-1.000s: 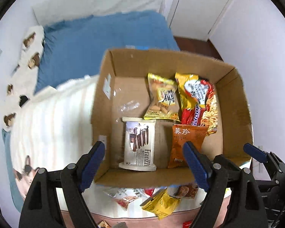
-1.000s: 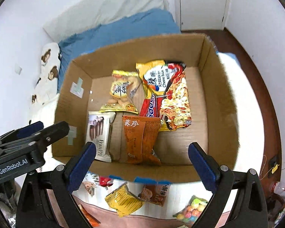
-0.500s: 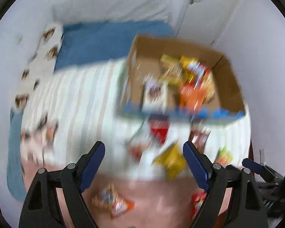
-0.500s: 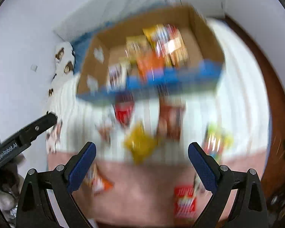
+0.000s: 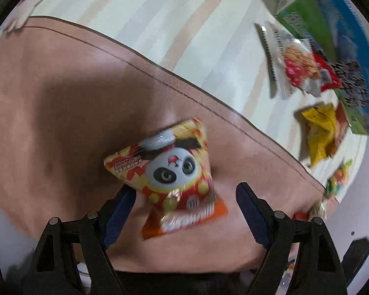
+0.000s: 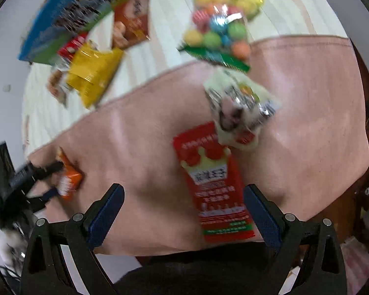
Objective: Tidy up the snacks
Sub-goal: 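Grasp the panda snack bag with the left tool while the right grasps the red spicy strip packet, then carry both packets into the cardboard box and open both tools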
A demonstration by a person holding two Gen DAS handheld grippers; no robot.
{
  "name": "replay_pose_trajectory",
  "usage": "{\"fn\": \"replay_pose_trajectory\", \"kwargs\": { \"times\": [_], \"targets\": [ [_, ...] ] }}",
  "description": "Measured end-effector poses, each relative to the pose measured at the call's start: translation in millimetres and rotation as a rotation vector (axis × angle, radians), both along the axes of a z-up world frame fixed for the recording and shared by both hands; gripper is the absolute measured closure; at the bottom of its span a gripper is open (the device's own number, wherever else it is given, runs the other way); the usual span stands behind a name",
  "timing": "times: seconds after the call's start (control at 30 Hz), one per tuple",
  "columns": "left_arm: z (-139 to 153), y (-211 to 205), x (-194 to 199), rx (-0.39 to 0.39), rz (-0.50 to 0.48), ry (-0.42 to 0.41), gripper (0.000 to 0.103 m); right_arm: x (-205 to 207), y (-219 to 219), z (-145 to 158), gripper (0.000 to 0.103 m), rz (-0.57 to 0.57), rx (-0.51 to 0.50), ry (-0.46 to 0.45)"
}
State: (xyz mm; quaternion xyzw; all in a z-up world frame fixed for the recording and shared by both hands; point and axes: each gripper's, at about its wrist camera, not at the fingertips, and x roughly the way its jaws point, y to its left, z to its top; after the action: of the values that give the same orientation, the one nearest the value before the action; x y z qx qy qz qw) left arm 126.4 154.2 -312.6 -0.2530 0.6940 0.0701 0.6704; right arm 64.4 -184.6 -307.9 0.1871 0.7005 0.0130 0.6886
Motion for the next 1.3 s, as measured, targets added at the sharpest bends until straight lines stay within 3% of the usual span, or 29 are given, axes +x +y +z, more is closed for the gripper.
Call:
{"fn": "replay_pose_trajectory", "kwargs": {
  "times": [0.03, 0.07, 0.1, 0.17, 0.27, 0.33, 0.5, 0.73, 0.9, 1.0, 1.17, 1.23, 1.3],
  "targets": [
    [-3, -3, 2, 0.007, -0.008, -0.006, 0.033, -1, 0, -6, 0.004, 0.005, -0.010, 0.008],
    [-6, -8, 4, 0.023, -0.029, -0.009, 0.050, -3, 0, -11, 0.005, 0.009, -0.021, 0.018],
    [-8, -15, 6, 0.042, -0.060, -0.014, 0.052, -4, 0, -15, 0.006, 0.020, -0.034, 0.019],
    [-7, -33, 7, 0.108, -0.143, -0.036, 0.052, -8, 1, -24, 0.007, 0.037, -0.056, 0.030],
    [-5, -60, 0, 0.159, -0.249, -0.056, 0.052, -11, 3, -36, 0.020, 0.069, -0.111, 0.036],
    [-6, -77, -6, 0.166, -0.293, -0.056, 0.052, -13, 5, -39, 0.039, 0.077, -0.142, 0.022],
    [-7, -117, -19, 0.172, -0.384, -0.055, 0.052, -18, 31, -33, 0.046, 0.132, -0.086, -0.010],
    [-26, -135, -20, 0.194, -0.386, -0.025, 0.052, 3, 58, -29, 0.046, 0.209, -0.033, -0.049],
    [-36, -131, -9, 0.214, -0.385, -0.014, 0.051, 17, 49, -38, 0.032, 0.207, 0.056, -0.006],
    [-41, -136, -6, 0.225, -0.374, -0.011, 0.050, 21, 47, -42, 0.031, 0.220, 0.063, -0.003],
    [-36, -137, -13, 0.227, -0.347, -0.019, 0.052, 23, 70, -50, 0.032, 0.293, -0.014, -0.006],
    [-34, -132, -22, 0.232, -0.335, -0.031, 0.054, 20, 81, -49, 0.045, 0.337, -0.109, -0.048],
    [-34, -130, -28, 0.230, -0.330, -0.038, 0.057, 17, 86, -47, 0.050, 0.340, -0.147, -0.080]
  ]
}}
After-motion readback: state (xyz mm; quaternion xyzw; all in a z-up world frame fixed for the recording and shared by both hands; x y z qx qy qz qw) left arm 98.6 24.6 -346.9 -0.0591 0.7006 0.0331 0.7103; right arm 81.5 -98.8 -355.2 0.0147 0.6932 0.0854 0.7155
